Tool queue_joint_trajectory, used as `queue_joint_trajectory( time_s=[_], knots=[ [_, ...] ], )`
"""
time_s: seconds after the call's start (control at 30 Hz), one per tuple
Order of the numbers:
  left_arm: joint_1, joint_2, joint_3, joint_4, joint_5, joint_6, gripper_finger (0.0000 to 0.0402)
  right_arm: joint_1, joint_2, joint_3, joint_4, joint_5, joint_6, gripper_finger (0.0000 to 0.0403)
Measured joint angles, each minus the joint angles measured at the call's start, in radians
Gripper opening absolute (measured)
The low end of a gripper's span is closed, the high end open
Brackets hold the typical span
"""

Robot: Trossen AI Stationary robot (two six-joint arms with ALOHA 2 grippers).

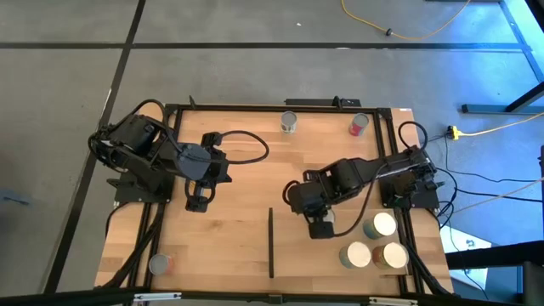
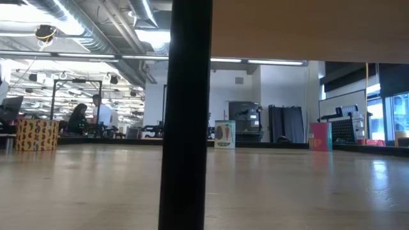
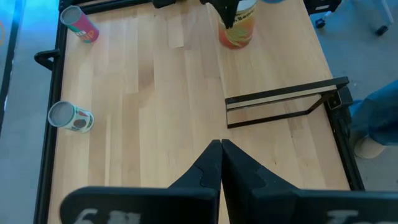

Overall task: Pick and place cans onto a shelf
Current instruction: Put the canned green beans on the shelf

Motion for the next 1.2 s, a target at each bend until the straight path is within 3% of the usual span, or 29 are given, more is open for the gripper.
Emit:
queue_joint_trajectory(
  time_s=[0.3, 0.63, 0.77, 0.87, 1.2],
  knots=[
    [0.001, 0.0, 0.0, 0.0, 0.0, 0.0, 0.0, 0.025, 0.0, 0.0, -0.098, -0.002, 0.047, 0.0006],
    [0.001, 0.0, 0.0, 0.0, 0.0, 0.0, 0.0, 0.045, -0.004, 0.0, -0.09, -0.008, 0.048, 0.0006],
    [0.001, 0.0, 0.0, 0.0, 0.002, 0.0, 0.0, 0.048, -0.007, 0.0, 0.009, -0.002, 0.005, 0.0006],
    [0.001, 0.0, 0.0, 0.0, 0.009, -0.001, 0.0, 0.054, -0.009, 0.002, 0.061, -0.062, -0.013, 0.0006],
    [0.001, 0.0, 0.0, 0.0, 0.034, -0.001, 0.0, 0.101, -0.009, -0.013, -0.026, -0.078, 0.04, 0.0006]
  ],
)
